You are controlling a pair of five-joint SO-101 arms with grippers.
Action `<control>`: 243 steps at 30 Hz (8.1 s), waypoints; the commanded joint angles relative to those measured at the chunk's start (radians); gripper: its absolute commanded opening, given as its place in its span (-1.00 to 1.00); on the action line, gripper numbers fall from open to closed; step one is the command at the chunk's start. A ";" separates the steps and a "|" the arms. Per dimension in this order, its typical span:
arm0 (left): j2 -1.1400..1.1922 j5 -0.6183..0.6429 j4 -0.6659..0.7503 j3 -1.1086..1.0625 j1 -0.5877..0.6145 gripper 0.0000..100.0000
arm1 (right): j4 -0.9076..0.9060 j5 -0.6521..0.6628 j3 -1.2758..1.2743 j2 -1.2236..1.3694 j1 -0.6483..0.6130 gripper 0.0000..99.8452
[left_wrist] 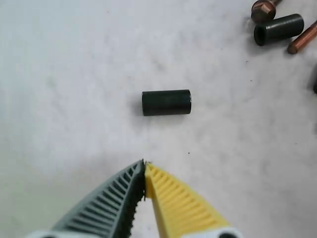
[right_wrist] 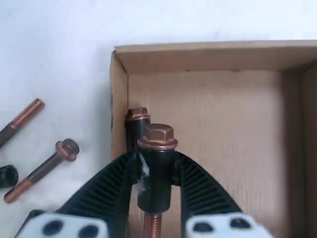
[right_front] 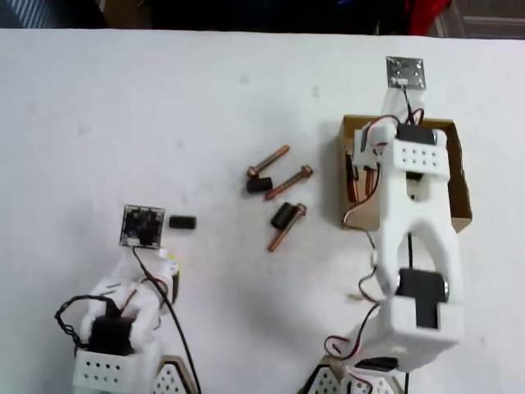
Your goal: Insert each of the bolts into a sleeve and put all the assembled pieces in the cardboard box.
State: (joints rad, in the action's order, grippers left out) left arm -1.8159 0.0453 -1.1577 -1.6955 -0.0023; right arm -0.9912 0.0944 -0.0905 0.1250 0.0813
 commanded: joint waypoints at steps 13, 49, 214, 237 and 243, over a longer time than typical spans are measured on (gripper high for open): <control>-0.008 0.011 -0.005 0.003 0.004 -0.95 | 0.004 0.012 0.362 0.361 0.033 -0.96; -0.008 0.009 -0.006 0.003 0.010 -0.95 | -0.125 0.012 0.414 0.199 0.013 -0.62; -0.008 0.094 -0.034 0.002 0.191 -0.95 | 0.440 1.234 -0.333 -0.001 -0.616 -0.97; -0.008 0.094 -0.034 0.002 0.193 -0.95 | 0.051 0.646 -0.342 -0.225 -0.704 -0.97; -0.008 0.094 -0.034 0.002 0.193 -0.95 | 0.077 0.654 -0.333 -0.090 -0.707 -0.96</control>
State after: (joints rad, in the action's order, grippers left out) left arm -1.8159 0.1312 -1.1868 -1.6955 0.1788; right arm -0.9360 0.7511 -0.4618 0.0222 -0.6306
